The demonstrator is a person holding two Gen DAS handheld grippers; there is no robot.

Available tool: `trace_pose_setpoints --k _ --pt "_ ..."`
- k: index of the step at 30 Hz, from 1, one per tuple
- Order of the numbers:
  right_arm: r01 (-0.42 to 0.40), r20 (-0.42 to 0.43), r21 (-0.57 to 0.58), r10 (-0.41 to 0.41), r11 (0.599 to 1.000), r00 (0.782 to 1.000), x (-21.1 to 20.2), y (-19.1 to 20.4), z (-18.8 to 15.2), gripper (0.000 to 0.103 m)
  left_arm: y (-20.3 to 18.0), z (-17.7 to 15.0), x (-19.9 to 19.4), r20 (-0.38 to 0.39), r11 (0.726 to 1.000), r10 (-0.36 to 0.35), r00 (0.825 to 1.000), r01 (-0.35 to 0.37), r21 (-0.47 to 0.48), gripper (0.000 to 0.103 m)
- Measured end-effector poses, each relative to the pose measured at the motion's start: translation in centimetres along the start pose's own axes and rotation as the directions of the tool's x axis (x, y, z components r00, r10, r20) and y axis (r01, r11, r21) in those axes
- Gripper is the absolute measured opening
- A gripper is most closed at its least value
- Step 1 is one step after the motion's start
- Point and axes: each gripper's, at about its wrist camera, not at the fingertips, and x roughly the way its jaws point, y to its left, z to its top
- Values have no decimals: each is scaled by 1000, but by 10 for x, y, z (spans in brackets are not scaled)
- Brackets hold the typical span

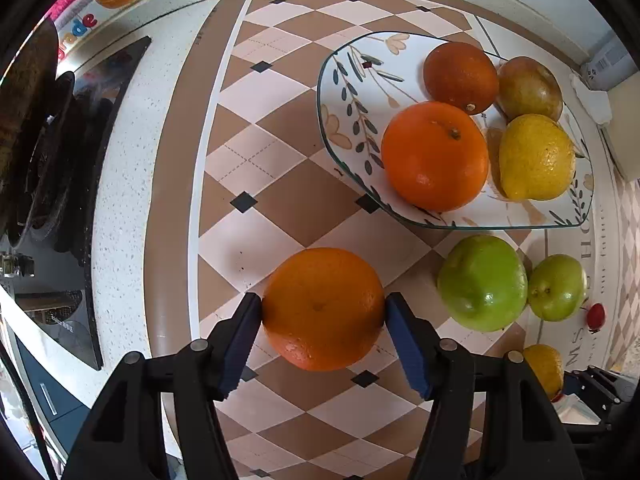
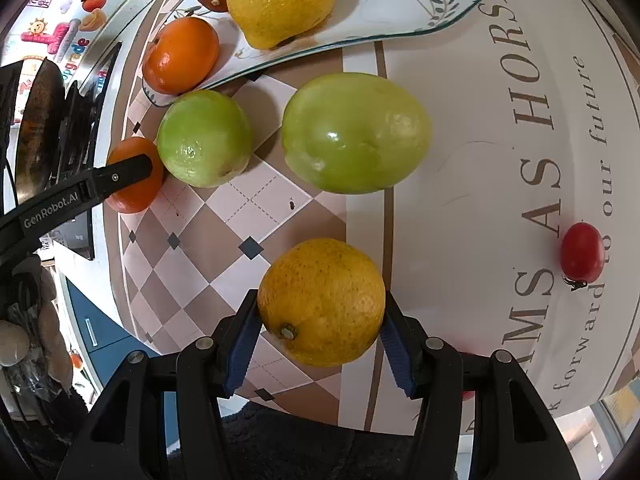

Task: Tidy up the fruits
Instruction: 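Grasp another orange with the left tool while the right tool grasps a yellow citrus, then carry both fruits onto the white plate and open both tools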

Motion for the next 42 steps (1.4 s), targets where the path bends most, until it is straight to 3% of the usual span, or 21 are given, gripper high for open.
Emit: trace_pose_setpoints --k 8,12,17,24,32,38,42 --pt "-22 -1 -3 22 1000 1000 -11 -7 -5 60 -3 -27 -18 -35 992 -123 992 121 -46 61" --pt "-17 -10 -9 17 1000 1000 -9 -12 -6 60 -16 -50 -22 -64 989 -149 987 147 -33 61" --pt "-12 5 -9 12 1000 1000 -14 -14 -3 65 -29 -64 -7 -92 991 -135 987 133 -35 61" --pt "33 44 -64 -30 997 999 -29 -8 1 67 -37 -64 -5 -67 994 -108 992 107 -22 61" --pt "51 7 -87 -51 995 999 -15 -4 3 59 -41 -69 -6 -62 996 -87 994 87 5 61" --pt "53 31 -87 -51 995 998 -23 -12 -1 59 -37 -65 -11 -60 995 -99 993 98 -21 61" --pt "31 67 -101 -24 994 997 -43 -11 -6 58 -33 -60 -37 -15 989 -143 990 142 -37 61"
